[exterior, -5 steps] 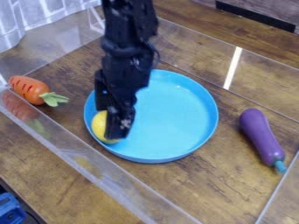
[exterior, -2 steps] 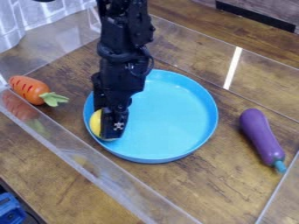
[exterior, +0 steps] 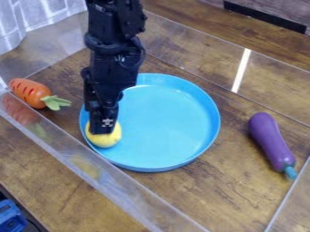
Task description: Remove the lemon from the blue tray and put it on the table
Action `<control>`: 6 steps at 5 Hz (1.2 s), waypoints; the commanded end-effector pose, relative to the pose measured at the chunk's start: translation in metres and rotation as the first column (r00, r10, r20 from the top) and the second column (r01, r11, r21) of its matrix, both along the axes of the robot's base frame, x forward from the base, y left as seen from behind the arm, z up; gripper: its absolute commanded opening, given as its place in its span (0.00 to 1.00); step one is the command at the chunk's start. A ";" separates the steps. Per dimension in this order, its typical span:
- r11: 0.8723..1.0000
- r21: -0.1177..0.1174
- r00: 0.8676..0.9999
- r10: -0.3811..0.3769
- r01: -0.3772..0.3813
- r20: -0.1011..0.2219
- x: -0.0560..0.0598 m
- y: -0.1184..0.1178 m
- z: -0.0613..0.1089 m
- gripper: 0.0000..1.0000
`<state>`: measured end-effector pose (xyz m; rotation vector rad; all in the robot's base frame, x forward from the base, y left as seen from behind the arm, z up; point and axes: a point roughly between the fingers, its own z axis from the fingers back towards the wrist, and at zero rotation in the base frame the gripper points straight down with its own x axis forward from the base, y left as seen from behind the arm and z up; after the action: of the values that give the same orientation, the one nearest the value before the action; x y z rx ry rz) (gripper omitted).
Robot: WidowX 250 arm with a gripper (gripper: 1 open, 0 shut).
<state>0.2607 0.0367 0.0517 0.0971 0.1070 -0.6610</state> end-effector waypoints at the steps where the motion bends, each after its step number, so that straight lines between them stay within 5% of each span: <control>1: 1.000 0.002 0.999 -0.016 0.016 0.036 0.007 0.010 0.003 0.00; 3: 0.996 0.000 0.995 0.084 -0.084 0.045 0.025 0.007 -0.009 0.00; 6: 0.996 0.001 0.996 0.085 -0.085 0.042 0.018 0.040 -0.027 0.00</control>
<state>0.2860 0.0639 0.0415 0.1240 0.0365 -0.5810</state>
